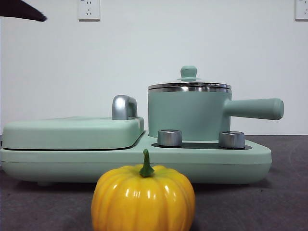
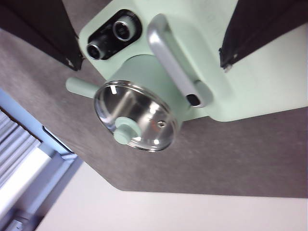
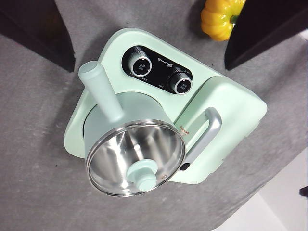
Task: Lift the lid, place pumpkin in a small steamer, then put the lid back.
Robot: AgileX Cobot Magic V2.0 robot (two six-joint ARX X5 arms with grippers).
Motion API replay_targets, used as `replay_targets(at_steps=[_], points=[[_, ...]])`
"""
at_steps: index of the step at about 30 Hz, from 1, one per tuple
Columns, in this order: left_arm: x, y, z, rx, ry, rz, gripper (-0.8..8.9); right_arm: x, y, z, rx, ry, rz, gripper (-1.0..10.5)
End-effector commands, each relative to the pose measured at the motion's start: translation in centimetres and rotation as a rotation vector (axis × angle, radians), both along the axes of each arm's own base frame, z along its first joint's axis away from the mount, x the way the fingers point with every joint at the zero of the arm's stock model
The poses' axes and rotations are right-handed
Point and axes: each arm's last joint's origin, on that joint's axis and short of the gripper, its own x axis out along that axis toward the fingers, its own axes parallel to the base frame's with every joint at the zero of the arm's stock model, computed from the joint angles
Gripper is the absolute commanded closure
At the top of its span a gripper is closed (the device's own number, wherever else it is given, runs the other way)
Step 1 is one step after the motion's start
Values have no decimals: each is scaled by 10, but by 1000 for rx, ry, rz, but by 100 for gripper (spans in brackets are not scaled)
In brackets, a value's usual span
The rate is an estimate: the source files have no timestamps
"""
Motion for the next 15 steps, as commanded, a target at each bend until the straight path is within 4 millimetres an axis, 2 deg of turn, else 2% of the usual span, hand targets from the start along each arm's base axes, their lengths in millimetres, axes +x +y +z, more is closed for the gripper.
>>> replay_targets(at_steps=[1, 8, 15], points=[[11, -8, 13, -14, -10, -35, 350, 0, 0, 4, -5, -19, 2, 453], [50, -38, 27, 59, 76, -122, 360, 0, 0, 4, -2, -18, 8, 452], [90, -83, 38, 266, 107, -158, 382, 0, 0, 4, -2, -18, 8, 452]])
